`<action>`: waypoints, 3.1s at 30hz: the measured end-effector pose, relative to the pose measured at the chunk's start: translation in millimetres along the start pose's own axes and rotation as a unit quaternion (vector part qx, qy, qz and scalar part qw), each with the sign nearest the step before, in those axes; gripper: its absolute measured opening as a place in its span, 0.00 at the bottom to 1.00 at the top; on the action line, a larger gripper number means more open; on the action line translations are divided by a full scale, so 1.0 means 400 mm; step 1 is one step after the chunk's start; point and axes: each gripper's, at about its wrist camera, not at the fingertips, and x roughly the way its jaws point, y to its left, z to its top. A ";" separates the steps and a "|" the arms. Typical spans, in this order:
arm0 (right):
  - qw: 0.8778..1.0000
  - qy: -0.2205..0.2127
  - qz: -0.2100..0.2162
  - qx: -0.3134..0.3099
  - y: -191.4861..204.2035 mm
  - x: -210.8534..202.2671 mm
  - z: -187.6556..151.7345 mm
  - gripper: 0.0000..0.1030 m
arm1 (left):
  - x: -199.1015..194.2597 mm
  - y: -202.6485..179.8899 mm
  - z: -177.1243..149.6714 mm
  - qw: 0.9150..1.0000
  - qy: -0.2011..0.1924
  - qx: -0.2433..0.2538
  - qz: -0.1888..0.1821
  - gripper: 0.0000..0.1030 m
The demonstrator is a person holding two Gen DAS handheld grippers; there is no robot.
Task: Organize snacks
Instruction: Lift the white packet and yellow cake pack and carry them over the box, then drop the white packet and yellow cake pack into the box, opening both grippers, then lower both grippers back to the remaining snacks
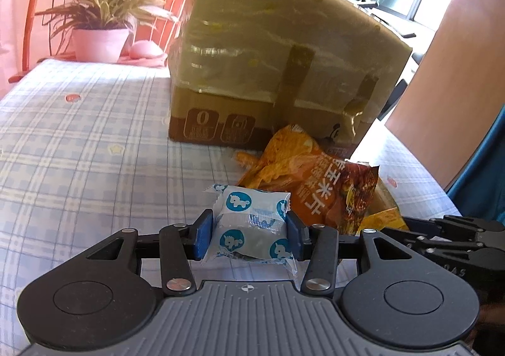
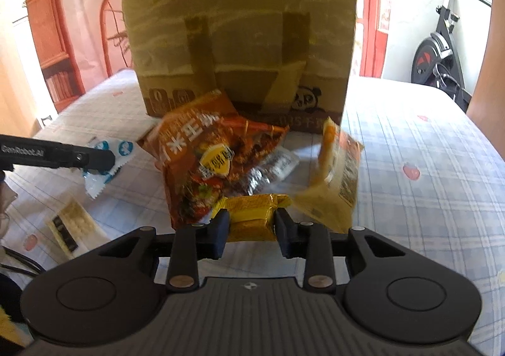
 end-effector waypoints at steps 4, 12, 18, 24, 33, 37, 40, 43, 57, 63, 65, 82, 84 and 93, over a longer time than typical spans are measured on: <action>1.000 -0.021 0.005 0.015 -0.014 -0.029 0.027 0.33 | -0.019 -0.002 0.012 1.000 -0.019 0.004 0.001 0.49; 0.997 -0.074 0.010 0.020 -0.028 -0.087 0.102 0.33 | -0.075 -0.005 0.071 0.998 -0.065 0.017 0.005 0.49; 0.992 -0.129 0.008 0.011 -0.041 -0.120 0.199 0.33 | -0.116 -0.019 0.152 0.994 -0.108 0.028 -0.002 0.49; 0.984 -0.179 0.006 -0.019 -0.050 -0.139 0.316 0.33 | -0.141 -0.052 0.260 0.988 -0.150 0.046 -0.012 0.49; 0.978 -0.203 -0.015 -0.043 -0.083 -0.061 0.490 0.33 | -0.110 -0.111 0.451 0.982 -0.177 0.064 -0.015 0.50; 0.982 -0.181 -0.030 -0.045 -0.098 0.007 0.539 0.33 | -0.046 -0.126 0.518 0.984 -0.160 0.075 0.002 0.50; 0.985 -0.161 -0.046 -0.043 -0.108 0.048 0.554 0.33 | 0.003 -0.130 0.545 0.986 -0.142 0.085 0.015 0.50; 0.987 -0.148 -0.052 -0.037 -0.115 0.070 0.561 0.33 | 0.043 -0.122 0.554 0.988 -0.124 0.086 0.024 0.51; 0.987 -0.154 -0.028 -0.024 -0.108 0.012 0.529 0.46 | -0.008 -0.113 0.538 0.989 -0.111 0.099 0.006 0.74; 0.987 -0.161 0.007 -0.005 -0.089 -0.055 0.475 0.49 | -0.091 -0.065 0.480 0.993 -0.102 0.064 -0.007 0.74; 0.987 -0.161 0.016 0.001 -0.084 -0.073 0.453 0.49 | -0.122 -0.048 0.455 0.993 -0.098 0.065 -0.008 0.75; 0.995 -0.080 0.049 0.034 -0.035 -0.067 0.215 0.50 | -0.108 0.049 0.088 0.998 0.047 0.041 0.000 0.74; 0.996 -0.064 0.050 0.033 -0.028 -0.054 0.191 0.50 | -0.099 0.047 0.060 0.997 0.056 0.052 -0.004 0.74; 0.997 -0.040 0.056 0.045 -0.027 -0.032 0.156 0.50 | -0.084 0.056 -0.008 0.984 0.110 0.132 -0.042 0.74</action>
